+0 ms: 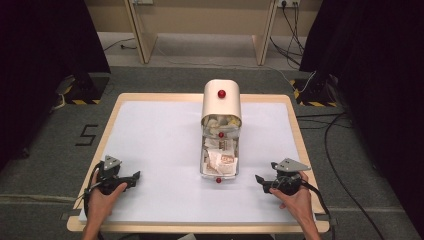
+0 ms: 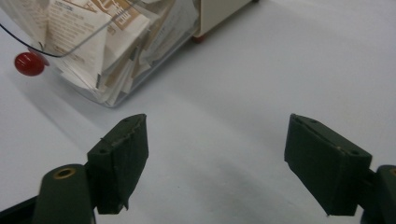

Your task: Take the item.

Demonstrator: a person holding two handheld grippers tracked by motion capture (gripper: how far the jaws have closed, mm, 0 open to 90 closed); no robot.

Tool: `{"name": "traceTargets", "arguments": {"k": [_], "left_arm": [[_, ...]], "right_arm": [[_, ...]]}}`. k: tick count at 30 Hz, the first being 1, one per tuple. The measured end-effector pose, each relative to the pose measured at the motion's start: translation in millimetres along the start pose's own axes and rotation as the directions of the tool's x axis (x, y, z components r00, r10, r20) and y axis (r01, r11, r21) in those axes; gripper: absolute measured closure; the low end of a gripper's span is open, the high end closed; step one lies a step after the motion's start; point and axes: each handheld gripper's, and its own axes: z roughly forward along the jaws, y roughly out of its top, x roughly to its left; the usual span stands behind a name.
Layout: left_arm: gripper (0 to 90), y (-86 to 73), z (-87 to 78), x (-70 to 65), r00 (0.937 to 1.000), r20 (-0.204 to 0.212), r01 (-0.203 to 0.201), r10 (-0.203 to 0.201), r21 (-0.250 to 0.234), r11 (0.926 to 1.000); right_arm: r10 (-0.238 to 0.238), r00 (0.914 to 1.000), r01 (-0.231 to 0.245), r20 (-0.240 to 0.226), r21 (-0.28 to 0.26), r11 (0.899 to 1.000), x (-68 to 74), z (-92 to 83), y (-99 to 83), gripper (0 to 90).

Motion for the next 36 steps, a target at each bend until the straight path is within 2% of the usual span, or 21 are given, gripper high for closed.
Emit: {"name": "traceTargets", "arguments": {"k": [7,12,17,20,21,23,24,30,33,36], "left_arm": [[12.5,0.0,0.0,0.0,1.0000,0.000,0.000,0.000,0.000,1.0000],[12.5,0.0,0.0,0.0,1.0000,0.000,0.000,0.000,0.000,1.0000],[12.5,0.0,0.0,0.0,1.0000,0.000,0.000,0.000,0.000,1.0000],[12.5,0.0,0.0,0.1,1.0000,0.000,0.000,0.000,0.000,1.0000],[12.5,0.0,0.0,0.0,1.0000,0.000,0.000,0.000,0.000,1.0000],[12.5,0.0,0.0,0.0,1.0000,0.000,0.000,0.000,0.000,1.0000],[12.5,0.0,0.0,0.0,1.0000,0.000,0.000,0.000,0.000,1.0000],[12.5,0.0,0.0,0.0,1.0000,0.000,0.000,0.000,0.000,1.0000],[12.5,0.0,-0.1,0.0,1.0000,0.000,-0.001,0.001,0.000,1.0000],[12.5,0.0,0.0,0.0,1.0000,0.000,0.000,0.000,0.000,1.0000]], "right_arm": [[-0.026,0.9997,0.026,-0.004,-0.045,0.999,8.2,-7.2,10.7,27.0],[-0.076,0.9965,0.073,-0.035,-0.086,0.994,22.8,-11.6,24.9,34.2],[-0.124,0.9894,0.115,-0.076,-0.109,0.987,37.9,-12.0,35.3,39.3],[-0.141,0.9865,0.131,-0.084,-0.113,0.985,43.8,-12.3,38.7,40.7],[-0.148,0.9834,0.134,-0.105,-0.127,0.983,48.9,-12.4,41.9,42.6],[-0.155,0.9820,0.141,-0.109,-0.127,0.982,50.5,-12.6,43.2,42.7],[-0.169,0.9783,0.152,-0.120,-0.137,0.979,54.9,-12.7,47.0,44.0],[-0.187,0.9708,0.166,-0.150,-0.146,0.975,63.4,-9.7,54.5,47.8],[-0.180,0.9698,0.156,-0.165,-0.147,0.977,65.2,-7.0,55.8,48.8],[-0.197,0.9657,0.173,-0.170,-0.143,0.974,68.2,-3.5,57.8,51.1]]}}
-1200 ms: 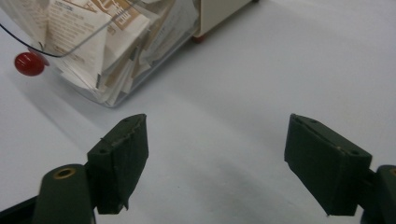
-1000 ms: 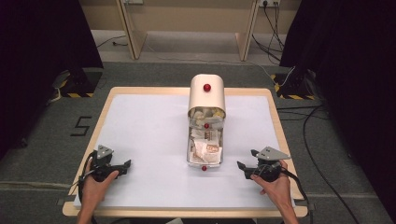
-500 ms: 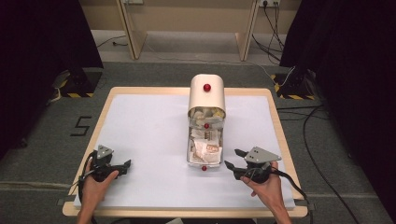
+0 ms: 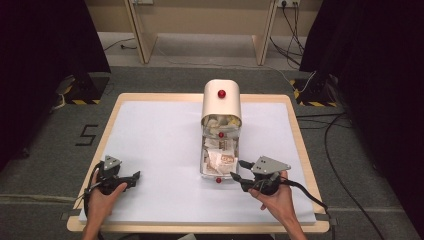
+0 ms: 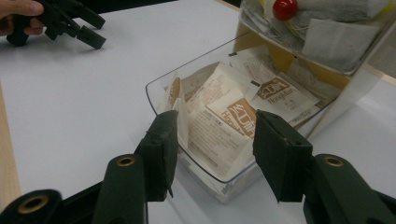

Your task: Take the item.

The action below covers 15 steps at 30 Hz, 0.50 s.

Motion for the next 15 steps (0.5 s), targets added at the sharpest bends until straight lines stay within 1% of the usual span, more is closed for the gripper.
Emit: {"name": "traceTargets", "arguments": {"k": [1,3,4,6,7,9,10,11,15], "left_arm": [[12.5,0.0,0.0,0.0,1.0000,0.000,0.000,0.000,0.000,1.0000],[12.5,0.0,0.0,0.0,1.0000,0.000,0.000,0.000,0.000,1.0000],[12.5,0.0,0.0,0.0,1.0000,0.000,0.000,0.000,0.000,1.0000],[12.5,0.0,0.0,0.0,1.0000,0.000,0.000,0.000,0.000,1.0000],[12.5,0.0,0.0,0.0,1.0000,0.000,-0.001,0.001,0.000,1.0000],[12.5,0.0,0.0,0.0,1.0000,0.000,-0.001,0.001,0.000,1.0000],[12.5,0.0,0.0,0.0,1.0000,0.000,-0.001,0.001,0.000,1.0000],[12.5,0.0,0.0,0.0,1.0000,0.000,0.000,0.000,0.000,1.0000],[12.5,0.0,0.0,0.0,1.0000,0.000,0.000,0.000,0.000,1.0000]], "right_arm": [[-0.012,0.9999,0.012,-0.006,0.003,1.000,2.0,3.4,2.5,52.7],[-0.017,0.9998,0.017,-0.014,-0.004,1.000,3.8,6.2,4.8,54.7],[-0.012,0.9996,0.012,-0.024,-0.007,1.000,4.4,7.8,5.9,55.1],[-0.029,0.9992,0.029,-0.029,-0.002,1.000,5.6,11.1,8.4,55.6],[-0.029,0.9992,0.029,-0.029,-0.002,1.000,5.6,11.1,8.4,55.6],[-0.038,0.9985,0.038,-0.039,-0.002,0.999,7.5,17.2,11.7,57.2],[-0.038,0.9985,0.038,-0.039,-0.002,0.999,7.5,17.2,11.7,57.2],[-0.023,0.9983,0.023,-0.054,-0.011,1.000,8.1,21.1,12.3,58.4],[-0.013,0.9982,0.013,-0.059,-0.001,1.000,6.8,27.7,11.6,58.4]]}}
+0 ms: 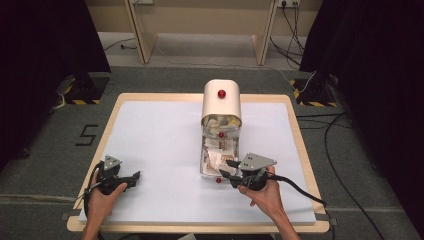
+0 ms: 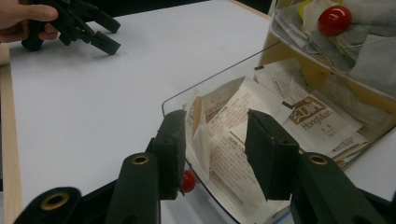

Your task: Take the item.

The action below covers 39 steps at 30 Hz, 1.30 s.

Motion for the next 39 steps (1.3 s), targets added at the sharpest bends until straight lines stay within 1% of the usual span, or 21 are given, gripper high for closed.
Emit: {"name": "traceTargets", "arguments": {"k": [3,9,12,13,14,15,18,21,27,28,29,30,31,32,34,39], "left_arm": [[12.5,0.0,0.0,-0.1,1.0000,0.000,0.001,-0.001,0.000,1.0000],[12.5,0.0,0.0,-0.1,1.0000,0.000,0.000,0.000,0.000,1.0000],[12.5,0.0,0.0,0.0,1.0000,0.000,0.001,-0.001,0.000,1.0000],[12.5,0.0,0.0,0.0,1.0000,0.000,0.001,-0.001,0.000,1.0000],[12.5,0.0,0.0,0.0,1.0000,0.000,0.001,-0.001,0.000,1.0000],[12.5,0.0,0.0,0.0,1.0000,0.000,0.001,-0.001,0.000,1.0000],[12.5,0.0,0.1,0.0,1.0000,0.000,0.001,-0.001,0.000,1.0000],[12.5,0.0,0.1,0.0,1.0000,0.000,0.001,-0.001,0.000,1.0000],[12.5,0.0,0.1,0.0,1.0000,0.000,0.001,-0.001,0.000,1.0000],[12.5,0.0,0.1,0.0,1.0000,0.000,0.002,-0.002,-0.001,1.0000],[12.5,0.0,0.1,0.0,1.0000,0.000,0.002,-0.002,-0.001,1.0000],[12.5,0.0,0.1,0.0,1.0000,0.000,0.002,-0.002,-0.001,1.0000],[12.5,0.0,0.1,0.0,1.0000,0.000,0.002,-0.002,-0.001,1.0000],[12.5,0.0,0.1,0.0,1.0000,0.000,0.002,-0.002,-0.001,1.0000],[12.5,0.0,0.1,0.0,1.0000,0.001,0.001,-0.001,0.000,1.0000],[12.5,0.0,0.1,0.0,1.0000,0.001,0.001,-0.001,0.000,1.0000]], "right_arm": [[0.015,0.9998,-0.015,-0.015,-0.008,1.000,0.1,3.5,0.2,58.9],[-0.001,0.9996,0.001,-0.030,0.003,1.000,3.7,12.3,4.6,60.3],[-0.018,0.9987,0.018,-0.049,0.012,1.000,5.8,19.3,5.5,64.7],[-0.018,0.9987,0.018,-0.049,0.012,1.000,5.8,19.3,5.5,64.7],[-0.028,0.9986,0.029,-0.044,0.030,0.999,5.5,24.1,4.5,66.5],[-0.030,0.9986,0.031,-0.044,0.031,0.999,5.0,25.6,4.1,67.1],[-0.028,0.9981,0.030,-0.055,0.038,0.999,5.0,30.0,3.3,69.8],[-0.036,0.9977,0.039,-0.057,0.048,0.998,4.7,34.1,2.6,71.2],[-0.036,0.9974,0.040,-0.063,0.062,0.997,3.3,41.1,0.5,74.4],[-0.036,0.9973,0.040,-0.064,0.074,0.996,2.5,43.6,-0.3,77.9],[-0.036,0.9973,0.040,-0.064,0.074,0.996,2.5,43.6,-0.3,77.9],[-0.039,0.9973,0.043,-0.062,0.078,0.996,1.6,45.1,-1.0,80.6],[-0.039,0.9973,0.043,-0.062,0.078,0.996,1.6,45.1,-1.0,80.6],[-0.048,0.9973,0.052,-0.056,0.083,0.995,0.9,45.1,-1.1,83.1],[-0.050,0.9970,0.055,-0.059,0.083,0.995,0.8,44.6,-0.9,84.8],[-0.053,0.9972,0.057,-0.052,0.063,0.996,0.3,41.2,1.0,86.6]]}}
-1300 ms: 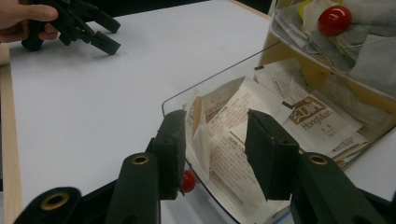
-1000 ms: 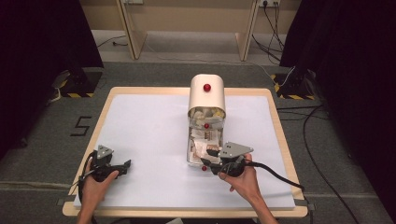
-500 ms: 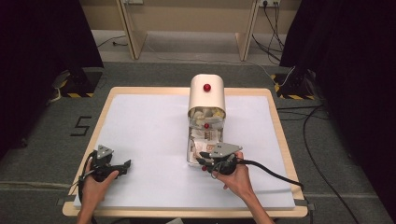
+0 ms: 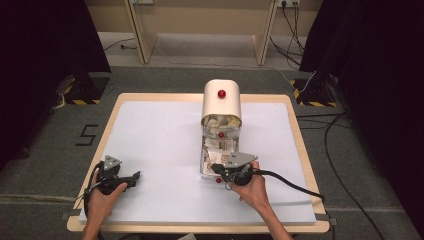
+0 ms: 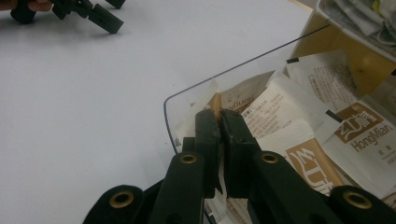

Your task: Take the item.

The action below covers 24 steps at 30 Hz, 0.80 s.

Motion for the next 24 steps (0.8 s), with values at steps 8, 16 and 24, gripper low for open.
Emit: {"name": "traceTargets", "arguments": {"k": [8,16,24], "left_arm": [[12.5,0.0,0.0,0.0,1.0000,0.000,0.000,0.000,0.000,1.0000],[12.5,0.0,0.0,0.0,1.0000,0.000,0.000,0.000,0.000,1.0000],[12.5,0.0,0.0,0.0,1.0000,0.000,0.000,0.000,0.000,1.0000]], "right_arm": [[0.012,0.9999,-0.012,0.001,-0.059,0.998,-2.4,-12.1,6.9,87.4],[0.016,0.9996,-0.014,0.023,-0.098,0.995,-7.1,-27.6,14.4,87.4],[0.023,0.9990,-0.019,0.038,-0.105,0.994,-10.9,-33.4,14.8,87.3]]}}
